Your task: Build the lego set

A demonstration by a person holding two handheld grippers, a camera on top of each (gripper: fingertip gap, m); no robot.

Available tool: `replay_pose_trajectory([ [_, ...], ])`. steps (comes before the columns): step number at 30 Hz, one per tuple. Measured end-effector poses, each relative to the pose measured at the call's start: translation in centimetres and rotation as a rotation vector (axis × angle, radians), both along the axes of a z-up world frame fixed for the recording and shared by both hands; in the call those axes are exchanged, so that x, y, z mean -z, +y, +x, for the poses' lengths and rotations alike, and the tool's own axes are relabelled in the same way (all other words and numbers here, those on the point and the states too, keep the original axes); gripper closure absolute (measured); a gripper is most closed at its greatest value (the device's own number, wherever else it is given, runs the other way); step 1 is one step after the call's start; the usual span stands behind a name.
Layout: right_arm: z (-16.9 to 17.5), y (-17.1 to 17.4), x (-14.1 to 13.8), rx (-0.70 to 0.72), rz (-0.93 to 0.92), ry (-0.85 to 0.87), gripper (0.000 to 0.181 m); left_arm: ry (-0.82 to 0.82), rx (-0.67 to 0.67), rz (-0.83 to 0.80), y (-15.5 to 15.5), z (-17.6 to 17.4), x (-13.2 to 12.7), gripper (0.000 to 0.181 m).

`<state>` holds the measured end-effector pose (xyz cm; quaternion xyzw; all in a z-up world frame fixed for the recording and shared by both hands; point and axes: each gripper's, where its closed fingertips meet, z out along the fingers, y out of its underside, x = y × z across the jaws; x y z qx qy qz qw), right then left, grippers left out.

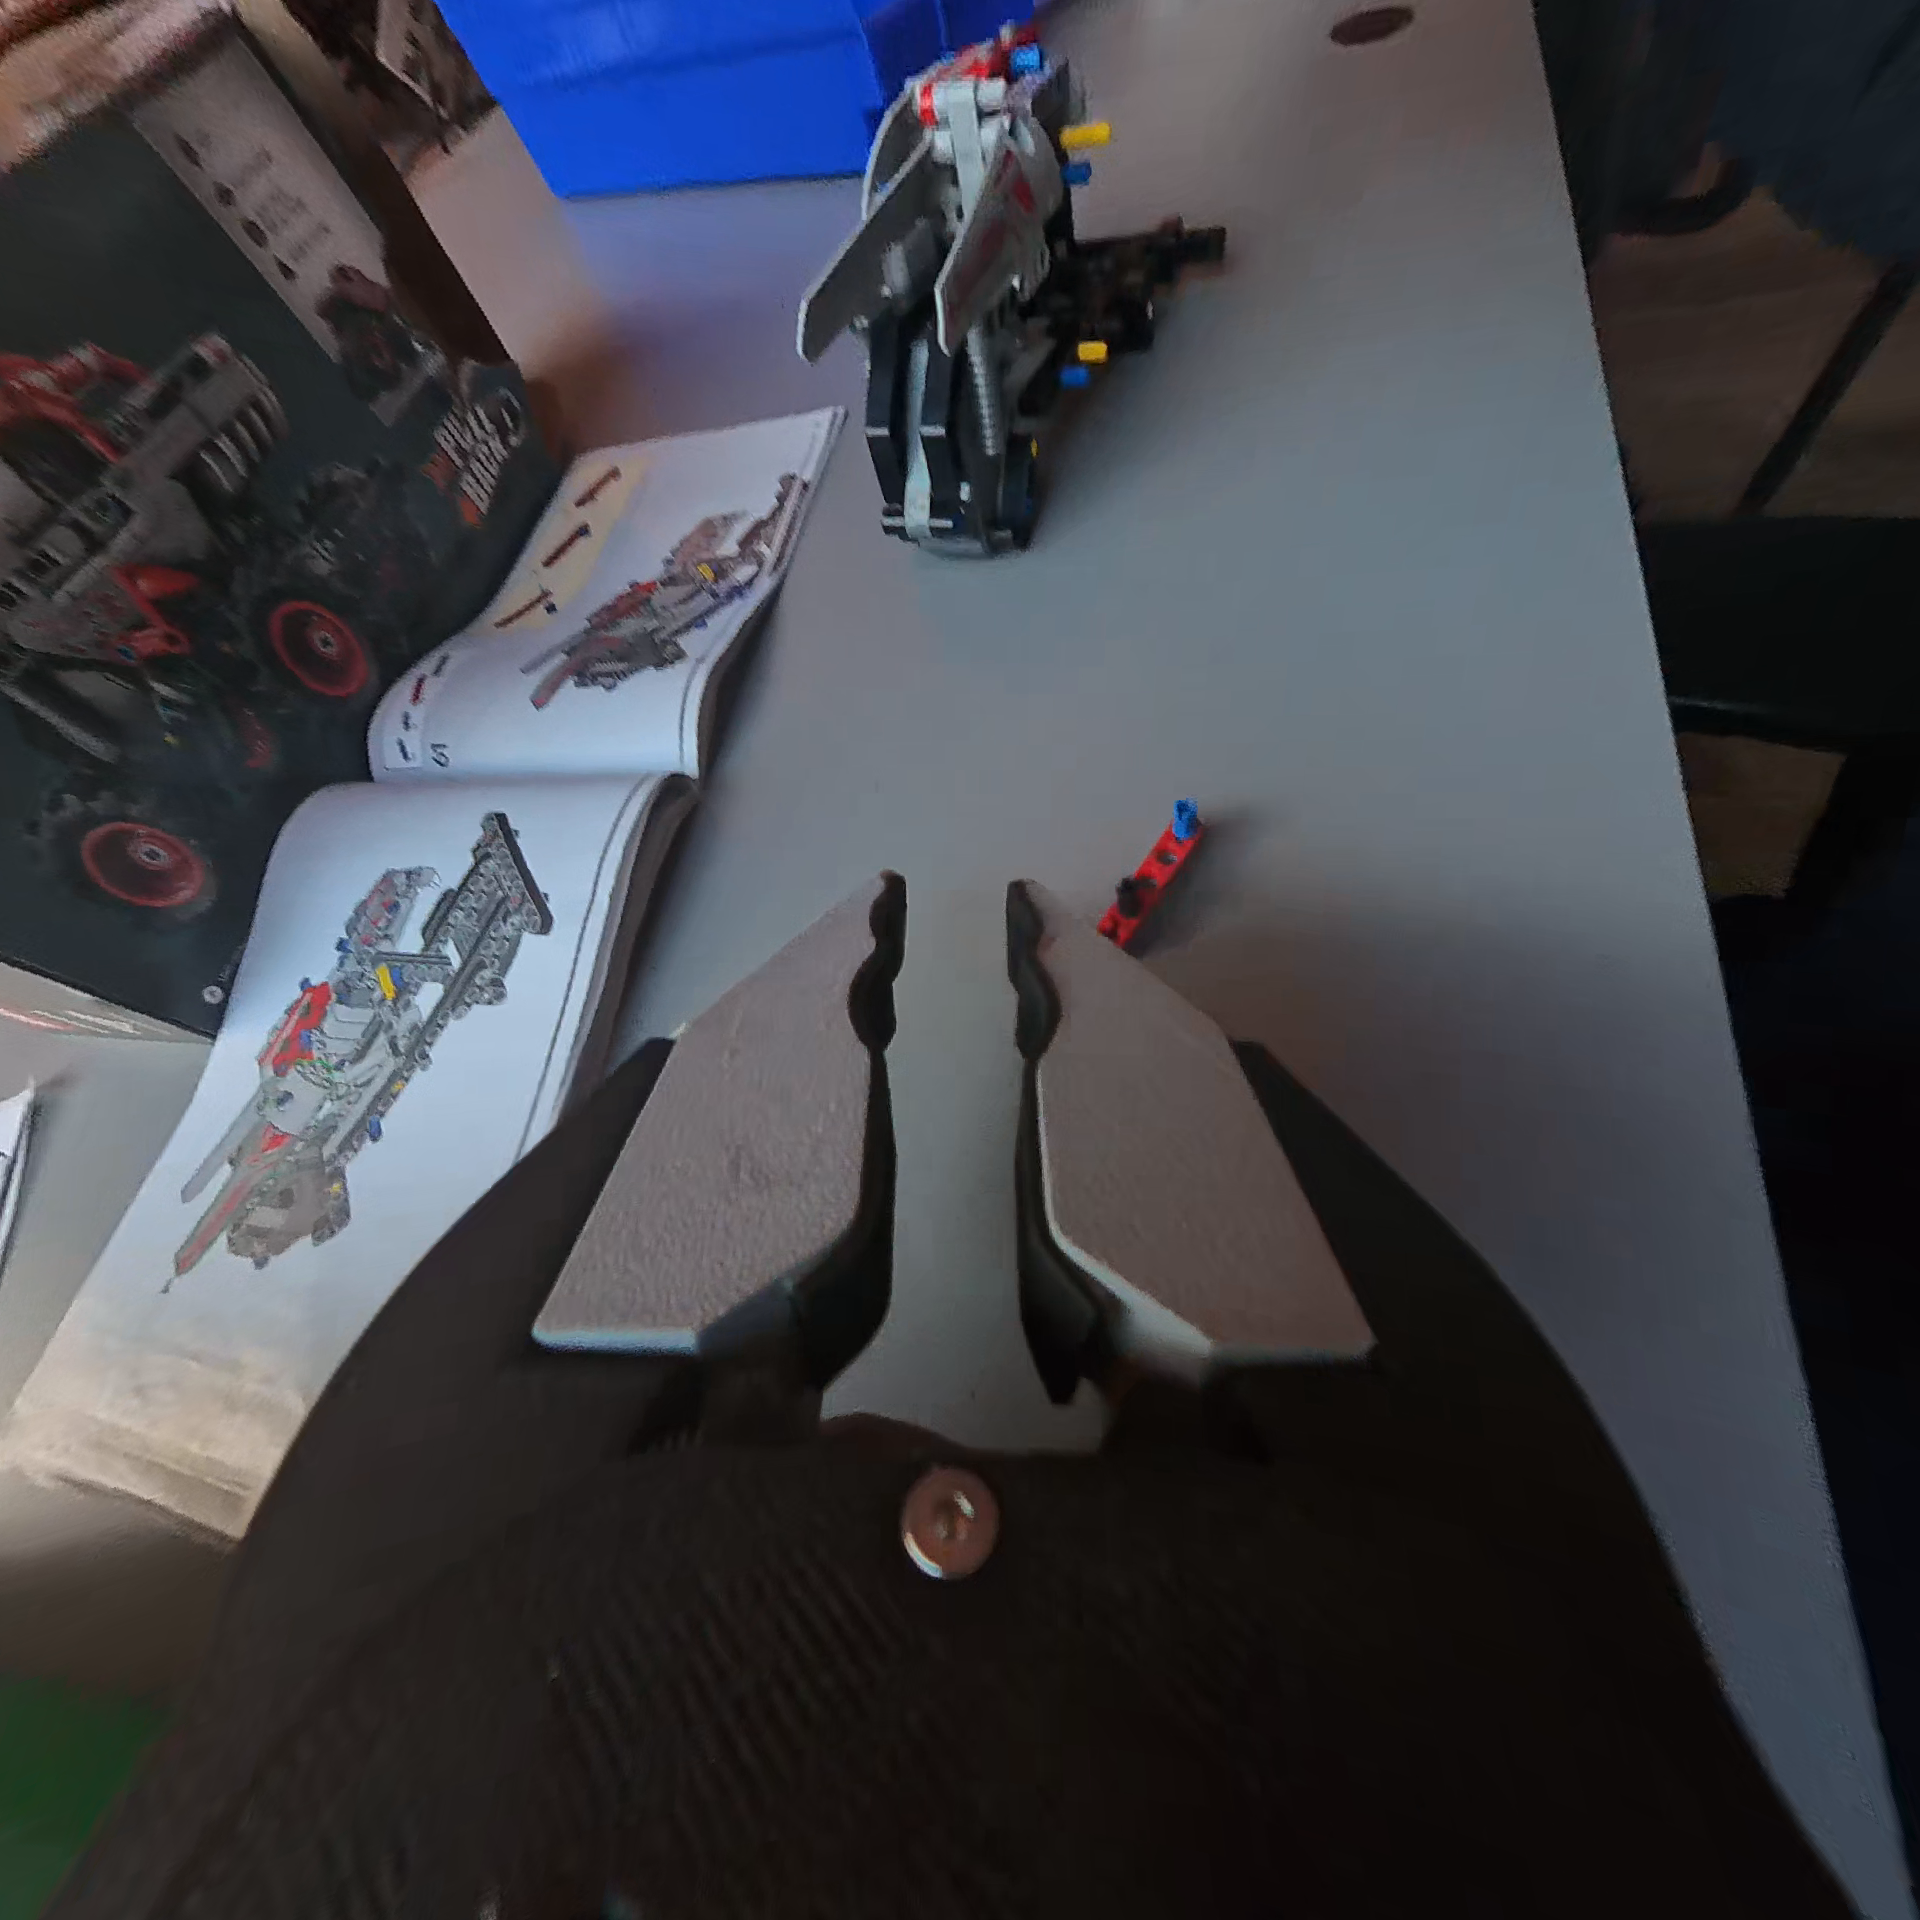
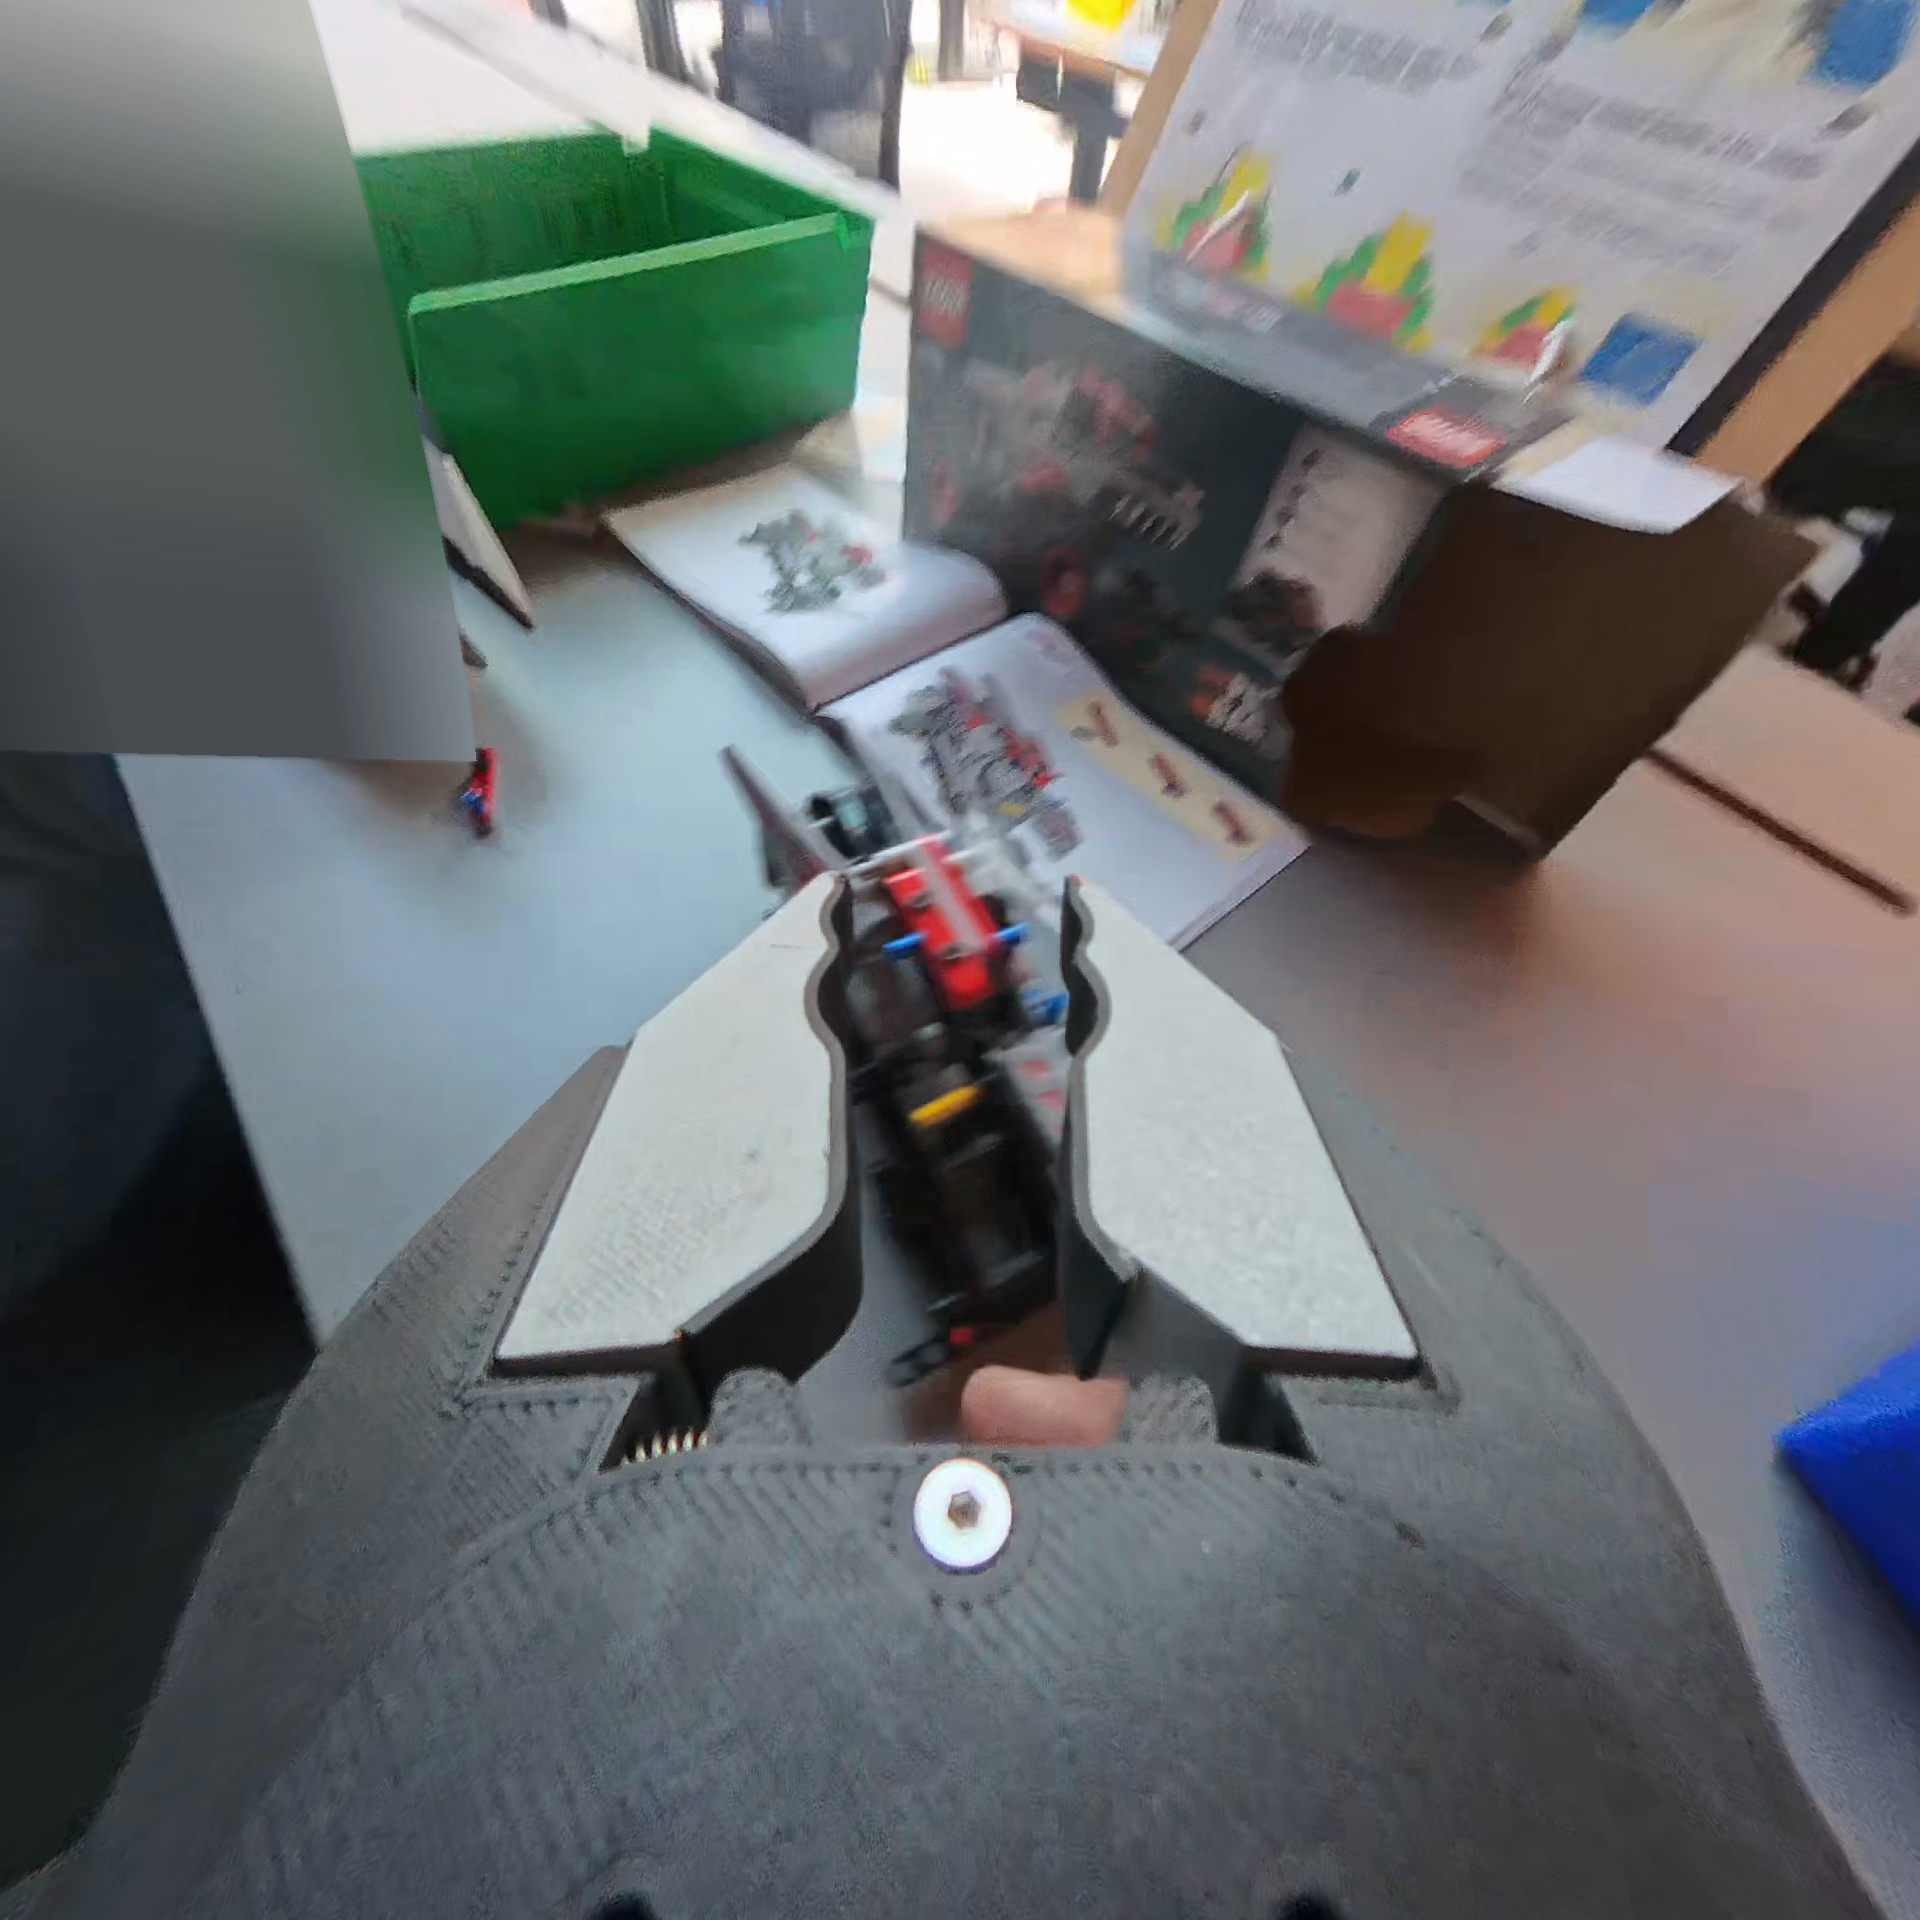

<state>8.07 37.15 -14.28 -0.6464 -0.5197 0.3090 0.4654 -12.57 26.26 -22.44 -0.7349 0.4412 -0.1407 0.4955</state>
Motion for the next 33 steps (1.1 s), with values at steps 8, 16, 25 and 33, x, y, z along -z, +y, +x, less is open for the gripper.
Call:
replay_pose_trajectory([
  [8,-1.0,9.1,0.0,-0.124,0.022,0.145,0.139,-0.087,0.018,0.057,0.9,0.2,-1.4,0.167],
  [16,-2.0,8.7,3.1,-0.106,-0.041,0.190,0.139,-0.169,0.011,0.056,0.9,-0.3,-2.4,0.160],
  [25,-1.5,8.5,1.9,-0.140,-0.084,0.286,0.137,-0.087,-0.043,0.107,1.1,-0.5,-1.9,0.159],
  [33,-1.1,8.8,2.2,-0.133,-0.099,0.290,0.138,-0.090,-0.131,0.126,2.6,-1.7,-2.2,0.160],
])
